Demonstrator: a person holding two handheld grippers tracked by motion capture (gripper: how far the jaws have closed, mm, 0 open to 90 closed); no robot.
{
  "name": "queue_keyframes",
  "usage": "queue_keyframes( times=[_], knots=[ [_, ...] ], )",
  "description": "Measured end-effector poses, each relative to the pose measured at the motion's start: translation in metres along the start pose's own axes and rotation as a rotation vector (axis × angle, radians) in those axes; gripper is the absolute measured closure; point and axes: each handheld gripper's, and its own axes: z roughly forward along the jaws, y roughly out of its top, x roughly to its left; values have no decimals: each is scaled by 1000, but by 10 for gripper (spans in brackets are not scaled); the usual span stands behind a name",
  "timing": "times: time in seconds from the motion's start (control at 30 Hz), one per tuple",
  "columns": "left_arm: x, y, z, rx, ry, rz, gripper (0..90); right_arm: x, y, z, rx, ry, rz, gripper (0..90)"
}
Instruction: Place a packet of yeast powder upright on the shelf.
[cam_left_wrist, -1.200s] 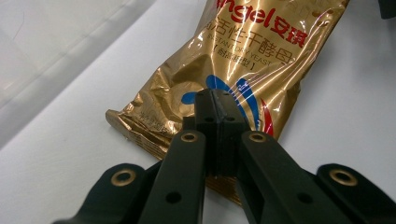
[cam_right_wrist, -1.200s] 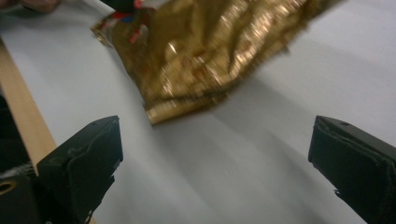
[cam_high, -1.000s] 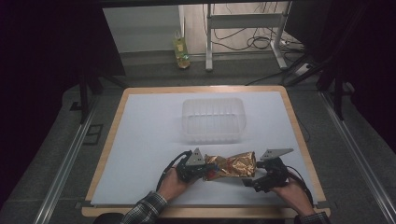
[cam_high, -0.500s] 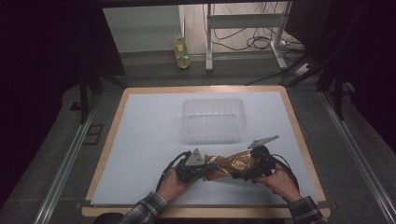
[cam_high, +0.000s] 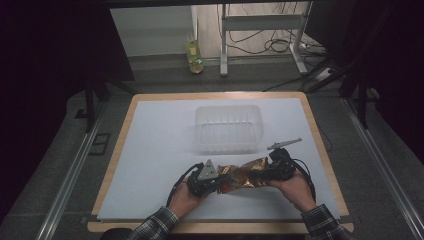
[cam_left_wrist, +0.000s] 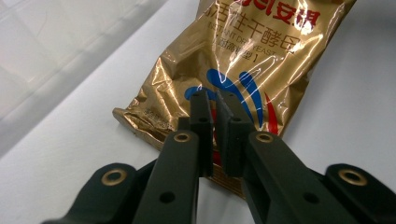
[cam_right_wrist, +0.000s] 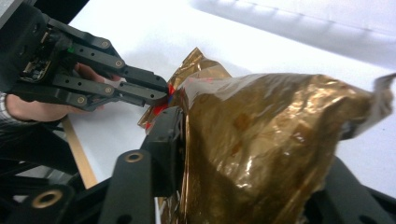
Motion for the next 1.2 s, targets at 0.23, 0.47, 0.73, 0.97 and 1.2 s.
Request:
queue_keyframes(
  times=[0.23,0.47,0.73,0.97,1.2],
  knots=[
    [1,0,-3,-6,0,-6,817,5,4,-1,21,-20,-20,592],
    [4,-1,-10,-27,-11,-35,776,8,12,-9,3,6,0,665],
    [2,-1,-12,-22,-13,-32,712,15,19,-21,-5,-34,-28,678],
    [1,-2,-16,-24,-2,-28,657,16,21,-30,-12,-58,-47,683],
    [-2,-4,-23,-40,3,-26,532,17,25,-42,-28,-84,-53,684]
  ],
)
